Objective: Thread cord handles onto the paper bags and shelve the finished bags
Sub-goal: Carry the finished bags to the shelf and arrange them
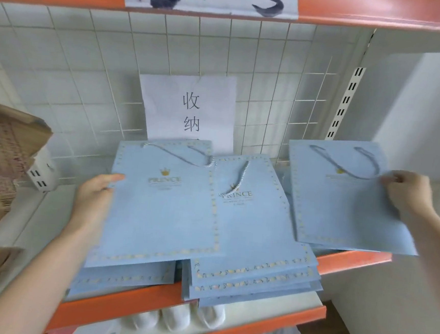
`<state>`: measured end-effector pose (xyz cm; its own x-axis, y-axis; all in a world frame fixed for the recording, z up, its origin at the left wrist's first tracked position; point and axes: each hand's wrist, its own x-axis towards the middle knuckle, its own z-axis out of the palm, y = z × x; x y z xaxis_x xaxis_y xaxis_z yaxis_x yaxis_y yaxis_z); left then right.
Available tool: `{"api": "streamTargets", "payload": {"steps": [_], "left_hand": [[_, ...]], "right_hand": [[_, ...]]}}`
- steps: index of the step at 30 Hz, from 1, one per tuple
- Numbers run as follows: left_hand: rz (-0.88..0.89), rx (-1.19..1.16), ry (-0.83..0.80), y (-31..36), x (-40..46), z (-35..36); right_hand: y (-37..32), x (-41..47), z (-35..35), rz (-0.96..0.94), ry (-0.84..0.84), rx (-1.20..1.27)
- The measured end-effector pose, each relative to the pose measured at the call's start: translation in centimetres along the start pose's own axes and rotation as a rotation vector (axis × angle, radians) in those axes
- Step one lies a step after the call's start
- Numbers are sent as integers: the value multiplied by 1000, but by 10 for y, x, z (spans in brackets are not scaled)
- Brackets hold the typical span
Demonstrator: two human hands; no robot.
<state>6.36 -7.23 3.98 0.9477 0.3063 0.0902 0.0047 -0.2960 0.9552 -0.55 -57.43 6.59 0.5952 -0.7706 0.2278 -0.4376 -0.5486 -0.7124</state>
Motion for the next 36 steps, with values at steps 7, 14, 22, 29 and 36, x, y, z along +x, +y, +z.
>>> {"api": "streamTargets", "payload": {"steps": [7,14,22,29,36], "left_hand": [[-79,91,102,-25,18,-52],[-142,286,88,-57,4,-46],[295,460,-279,-10,-44,21],[294,327,-421,5,-69,65],[50,368,-446,1,-62,78]], "right_hand": [[19,0,15,-48,-81,-149],[3,-23,46,-49,-267,-204],[-75,-107,73,-12,-788,99],[-62,-104,80,-63,-640,89],[-33,-30,15,-102,-100,-36]]}}
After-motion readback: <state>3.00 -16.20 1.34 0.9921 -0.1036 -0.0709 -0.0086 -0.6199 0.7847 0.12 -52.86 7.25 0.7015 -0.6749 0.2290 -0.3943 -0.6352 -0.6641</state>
